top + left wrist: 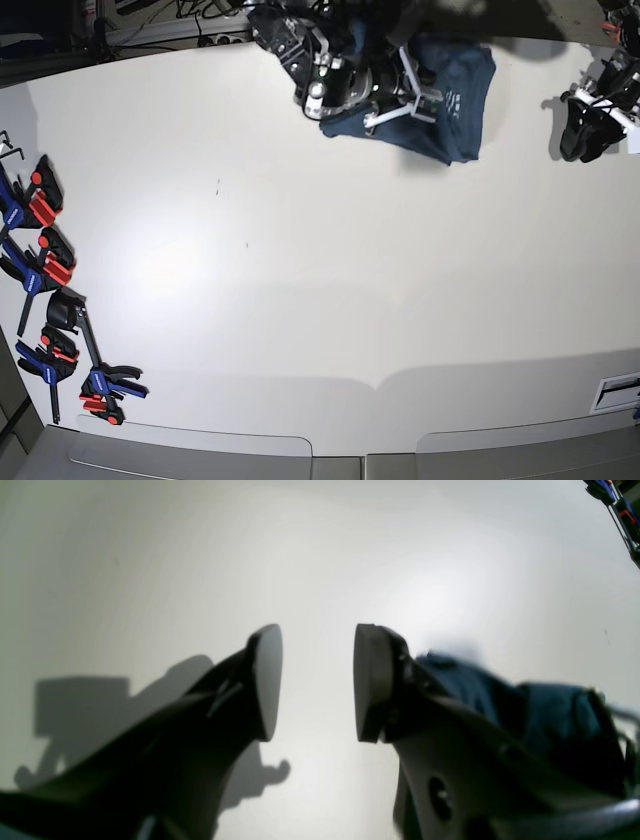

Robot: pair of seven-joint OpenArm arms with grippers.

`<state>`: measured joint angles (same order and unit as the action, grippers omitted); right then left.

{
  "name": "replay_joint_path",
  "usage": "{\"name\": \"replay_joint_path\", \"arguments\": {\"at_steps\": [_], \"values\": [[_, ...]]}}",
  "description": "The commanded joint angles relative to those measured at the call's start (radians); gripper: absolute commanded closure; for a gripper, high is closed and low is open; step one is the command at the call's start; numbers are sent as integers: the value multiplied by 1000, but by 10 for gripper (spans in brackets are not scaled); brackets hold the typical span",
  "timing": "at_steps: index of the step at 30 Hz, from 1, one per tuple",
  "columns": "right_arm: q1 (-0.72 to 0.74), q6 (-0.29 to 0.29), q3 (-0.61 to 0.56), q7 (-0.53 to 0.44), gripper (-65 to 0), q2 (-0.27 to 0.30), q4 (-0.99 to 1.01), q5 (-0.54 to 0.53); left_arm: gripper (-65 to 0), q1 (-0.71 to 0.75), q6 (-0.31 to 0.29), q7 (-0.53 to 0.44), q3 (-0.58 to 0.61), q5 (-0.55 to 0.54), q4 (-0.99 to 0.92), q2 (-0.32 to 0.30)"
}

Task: Fold the T-shirt properly
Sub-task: 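Carry the teal bundle with the right gripper toward the clamps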

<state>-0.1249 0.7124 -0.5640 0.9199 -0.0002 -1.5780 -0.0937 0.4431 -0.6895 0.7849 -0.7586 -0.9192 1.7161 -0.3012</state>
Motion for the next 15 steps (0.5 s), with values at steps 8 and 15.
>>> {"name": "replay_joint_path", "arguments": {"at_steps": [8,15], "values": [[29,-48,345,-45,0,13,-9,-3,-215,3,-9,-24,-6,-24,19,-14],[47,-67,645,-68,0,87,-9,-70,-216,3,-9,-24,-6,-24,18,-14]]}}
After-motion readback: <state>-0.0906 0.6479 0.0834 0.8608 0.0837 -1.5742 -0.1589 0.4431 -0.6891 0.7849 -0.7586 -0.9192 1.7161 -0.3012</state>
